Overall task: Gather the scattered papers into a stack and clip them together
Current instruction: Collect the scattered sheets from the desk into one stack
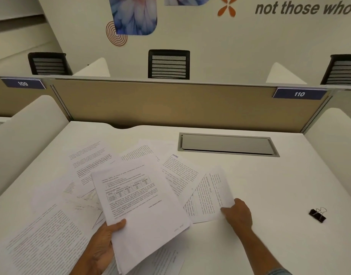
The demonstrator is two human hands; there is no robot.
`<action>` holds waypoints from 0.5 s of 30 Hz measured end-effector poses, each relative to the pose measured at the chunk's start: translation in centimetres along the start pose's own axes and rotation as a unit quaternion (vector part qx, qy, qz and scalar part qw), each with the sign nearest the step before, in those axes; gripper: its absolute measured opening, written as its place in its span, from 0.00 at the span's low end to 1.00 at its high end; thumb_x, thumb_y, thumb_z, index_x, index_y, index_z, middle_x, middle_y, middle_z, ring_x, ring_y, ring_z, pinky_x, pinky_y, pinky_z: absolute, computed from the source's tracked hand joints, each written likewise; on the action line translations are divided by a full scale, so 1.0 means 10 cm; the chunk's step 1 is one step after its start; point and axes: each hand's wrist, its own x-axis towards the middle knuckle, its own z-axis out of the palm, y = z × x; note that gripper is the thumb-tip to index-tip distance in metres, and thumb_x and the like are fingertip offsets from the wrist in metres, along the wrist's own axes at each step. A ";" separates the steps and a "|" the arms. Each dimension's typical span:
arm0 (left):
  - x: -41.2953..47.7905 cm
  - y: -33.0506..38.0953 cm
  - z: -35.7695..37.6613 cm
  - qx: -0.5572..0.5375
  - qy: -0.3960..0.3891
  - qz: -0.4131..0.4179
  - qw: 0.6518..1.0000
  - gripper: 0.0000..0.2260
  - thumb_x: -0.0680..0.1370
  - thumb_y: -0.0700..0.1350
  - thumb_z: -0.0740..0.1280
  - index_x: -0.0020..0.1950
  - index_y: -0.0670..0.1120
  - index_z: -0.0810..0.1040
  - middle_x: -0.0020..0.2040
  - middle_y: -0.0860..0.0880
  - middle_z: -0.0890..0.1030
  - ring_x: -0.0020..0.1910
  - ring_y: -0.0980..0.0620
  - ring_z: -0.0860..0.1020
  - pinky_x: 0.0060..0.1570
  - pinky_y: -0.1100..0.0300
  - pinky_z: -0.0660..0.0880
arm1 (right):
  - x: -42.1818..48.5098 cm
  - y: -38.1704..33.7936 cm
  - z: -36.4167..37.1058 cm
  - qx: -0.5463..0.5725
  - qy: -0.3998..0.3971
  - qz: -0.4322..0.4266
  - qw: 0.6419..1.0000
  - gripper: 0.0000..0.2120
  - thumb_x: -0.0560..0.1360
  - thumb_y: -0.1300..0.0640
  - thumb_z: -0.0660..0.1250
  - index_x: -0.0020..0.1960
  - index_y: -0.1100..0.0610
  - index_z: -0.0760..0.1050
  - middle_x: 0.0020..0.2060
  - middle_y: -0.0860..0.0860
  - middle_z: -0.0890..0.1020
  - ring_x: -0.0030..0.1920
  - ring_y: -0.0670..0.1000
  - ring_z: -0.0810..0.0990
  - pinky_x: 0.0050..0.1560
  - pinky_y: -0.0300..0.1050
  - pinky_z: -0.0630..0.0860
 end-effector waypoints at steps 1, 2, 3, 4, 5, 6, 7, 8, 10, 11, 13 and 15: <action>-0.01 0.01 -0.01 -0.007 0.000 0.000 1.000 0.16 0.77 0.31 0.67 0.58 0.48 0.81 0.59 0.44 0.83 0.58 0.41 0.80 0.67 0.43 0.71 | -0.02 0.02 -0.01 0.036 0.003 -0.003 0.999 0.13 0.71 0.55 0.71 0.52 0.61 0.78 0.51 0.57 0.84 0.48 0.60 0.83 0.49 0.53 0.82; -0.03 0.01 -0.02 -0.014 0.001 -0.001 1.000 0.15 0.77 0.30 0.67 0.58 0.48 0.81 0.59 0.44 0.83 0.57 0.42 0.80 0.68 0.43 0.71 | -0.04 0.05 -0.04 0.079 0.001 -0.004 0.997 0.07 0.72 0.59 0.68 0.47 0.62 0.77 0.47 0.58 0.85 0.44 0.59 0.84 0.45 0.53 0.83; -0.03 0.01 -0.03 -0.020 0.003 -0.003 1.000 0.15 0.78 0.30 0.66 0.58 0.47 0.81 0.59 0.44 0.83 0.57 0.42 0.80 0.68 0.43 0.70 | -0.07 0.08 -0.08 0.126 -0.002 0.002 0.992 0.03 0.73 0.62 0.67 0.43 0.62 0.77 0.45 0.59 0.85 0.40 0.60 0.84 0.42 0.54 0.84; -0.04 0.02 -0.04 -0.027 0.005 -0.004 1.000 0.15 0.78 0.30 0.66 0.58 0.47 0.81 0.59 0.44 0.83 0.57 0.43 0.80 0.68 0.44 0.70 | -0.11 0.12 -0.13 0.176 -0.003 0.012 0.984 0.03 0.73 0.64 0.65 0.42 0.63 0.77 0.44 0.61 0.85 0.37 0.60 0.84 0.39 0.54 0.84; -0.05 0.02 -0.05 -0.034 0.007 -0.006 0.999 0.14 0.78 0.30 0.66 0.57 0.46 0.81 0.59 0.44 0.83 0.56 0.43 0.80 0.68 0.44 0.71 | -0.17 0.17 -0.20 0.228 -0.003 0.025 0.973 0.04 0.74 0.66 0.64 0.43 0.63 0.77 0.44 0.62 0.85 0.35 0.59 0.84 0.36 0.51 0.82; -0.06 0.02 -0.05 -0.041 0.009 -0.010 0.999 0.13 0.79 0.31 0.65 0.57 0.46 0.81 0.59 0.44 0.83 0.56 0.43 0.80 0.66 0.44 0.73 | -0.22 0.22 -0.25 0.279 0.003 0.042 0.959 0.05 0.75 0.67 0.63 0.46 0.64 0.78 0.45 0.62 0.85 0.33 0.59 0.83 0.34 0.48 0.80; -0.08 0.02 -0.05 -0.046 0.011 -0.015 0.999 0.13 0.79 0.31 0.65 0.58 0.46 0.81 0.58 0.44 0.83 0.55 0.43 0.80 0.62 0.46 0.76 | -0.30 0.28 -0.30 0.331 0.016 0.061 0.942 0.05 0.76 0.67 0.63 0.49 0.65 0.78 0.45 0.63 0.84 0.33 0.58 0.83 0.34 0.45 0.78; -0.10 0.01 -0.05 -0.052 0.012 -0.018 0.998 0.13 0.80 0.32 0.64 0.59 0.45 0.81 0.58 0.44 0.83 0.55 0.44 0.80 0.57 0.48 0.80 | -0.38 0.34 -0.35 0.377 0.034 0.080 0.922 0.06 0.77 0.68 0.63 0.52 0.66 0.78 0.47 0.63 0.84 0.33 0.58 0.83 0.34 0.43 0.78; -0.13 -0.01 -0.03 -0.065 0.011 -0.023 0.998 0.14 0.80 0.32 0.64 0.62 0.45 0.80 0.57 0.45 0.84 0.54 0.44 0.80 0.47 0.51 0.83 | -0.59 0.48 -0.40 0.453 0.068 0.114 0.882 0.09 0.78 0.68 0.64 0.58 0.67 0.77 0.49 0.64 0.83 0.35 0.58 0.83 0.33 0.41 0.80; -0.15 -0.04 -0.02 -0.070 0.011 -0.023 0.997 0.15 0.80 0.32 0.64 0.64 0.45 0.79 0.55 0.45 0.85 0.54 0.44 0.80 0.44 0.52 0.83 | -0.70 0.55 -0.40 0.481 0.078 0.128 0.864 0.11 0.78 0.68 0.65 0.60 0.67 0.76 0.51 0.64 0.82 0.35 0.58 0.83 0.30 0.41 0.81; -0.18 -0.07 0.02 -0.076 0.008 -0.026 0.997 0.15 0.80 0.32 0.64 0.64 0.45 0.79 0.50 0.45 0.88 0.53 0.44 0.80 0.40 0.53 0.84 | -0.91 0.68 -0.41 0.536 0.085 0.160 0.825 0.14 0.77 0.70 0.66 0.62 0.69 0.75 0.54 0.65 0.81 0.34 0.59 0.84 0.24 0.37 0.80; -0.25 -0.10 0.09 -0.081 -0.001 -0.028 0.996 0.14 0.78 0.32 0.66 0.60 0.45 0.80 0.52 0.45 0.87 0.53 0.44 0.80 0.37 0.55 0.85 | -1.08 0.79 -0.42 0.578 0.074 0.191 0.790 0.17 0.76 0.73 0.65 0.64 0.71 0.72 0.55 0.68 0.79 0.27 0.59 0.84 0.24 0.39 0.80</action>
